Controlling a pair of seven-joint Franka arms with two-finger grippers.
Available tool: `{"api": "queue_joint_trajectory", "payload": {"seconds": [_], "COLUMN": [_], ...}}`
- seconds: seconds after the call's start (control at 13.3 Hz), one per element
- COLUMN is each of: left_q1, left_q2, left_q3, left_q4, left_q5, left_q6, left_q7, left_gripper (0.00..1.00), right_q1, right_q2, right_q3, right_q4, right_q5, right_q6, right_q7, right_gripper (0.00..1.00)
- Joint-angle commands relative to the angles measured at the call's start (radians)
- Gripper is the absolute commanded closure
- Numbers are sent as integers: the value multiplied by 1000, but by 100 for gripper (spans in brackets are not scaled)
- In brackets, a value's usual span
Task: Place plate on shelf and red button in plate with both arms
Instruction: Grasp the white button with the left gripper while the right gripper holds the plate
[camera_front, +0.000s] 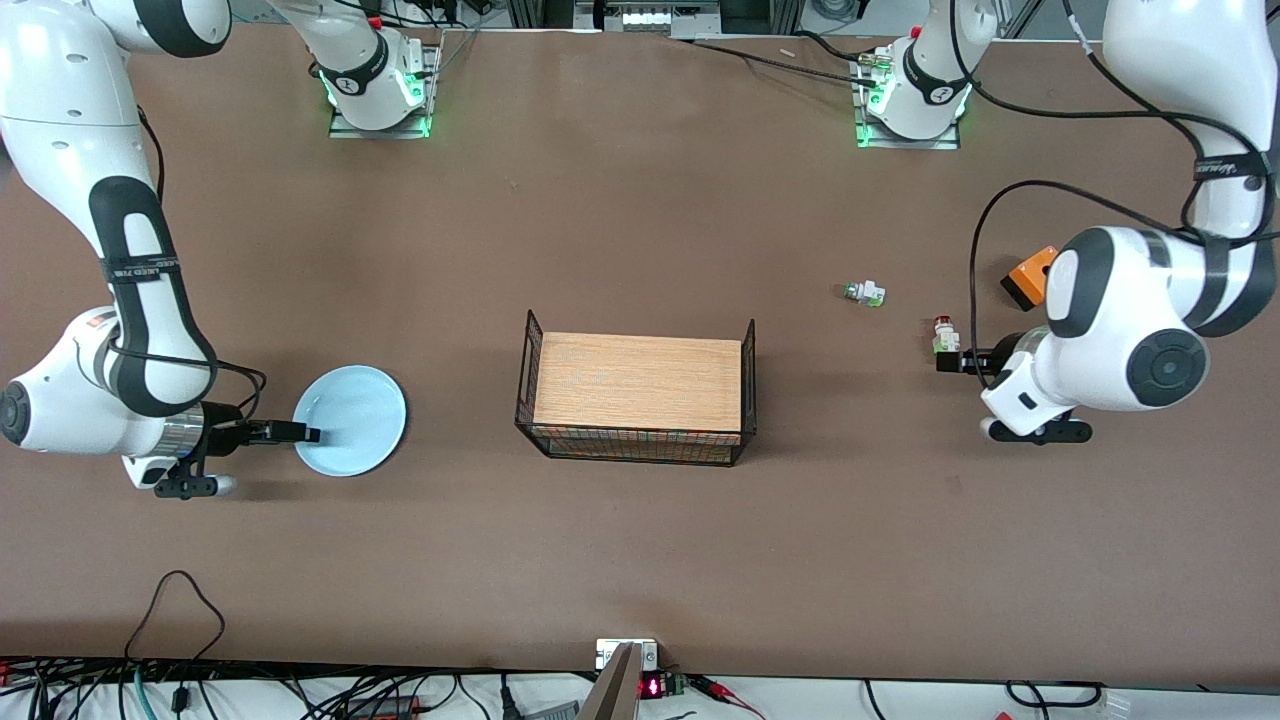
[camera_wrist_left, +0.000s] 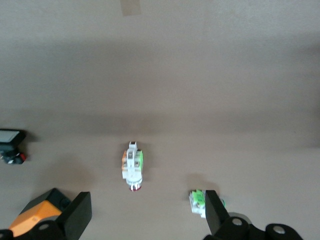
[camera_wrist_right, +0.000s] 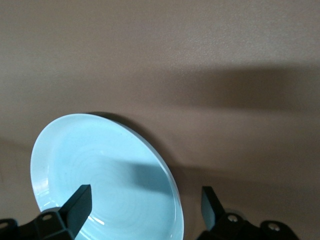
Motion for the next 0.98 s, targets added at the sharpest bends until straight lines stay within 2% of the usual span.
{"api": "queue_joint_trajectory", "payload": {"seconds": [0.0, 0.08, 0.15, 0.38, 0.53, 0.6, 0.9], "left_q1": [4, 11, 14, 17, 19, 19, 42], "left_q2": [-29, -33, -48, -73, -73, -73, -68], "left_q3": [3, 2, 2, 2, 2, 2, 2], "left_q4": [-113, -157, -208, -315, -365, -391, -499], "left_q5": [-11, -11, -13, -13, -13, -13, -13], "left_q6": [108, 158, 213, 330, 393, 425, 579], "left_q7": [12, 12, 14, 14, 15, 15, 15], "left_gripper": [0, 0, 0, 0, 0, 0, 0], "right_q1": [0, -1, -3, -8, -11, -12, -14], "right_q2": [19, 19, 18, 19, 19, 18, 17], "right_q3": [6, 6, 7, 7, 6, 7, 7], "right_q4": [16, 16, 16, 14, 14, 13, 13], "right_q5": [-18, -17, -15, -6, -6, -7, -7], "right_q6": [22, 21, 21, 18, 8, 2, -4], "right_q7": [-21, -21, -21, -14, -18, -18, -20], "right_gripper": [16, 29, 47, 68, 93, 99, 100]}}
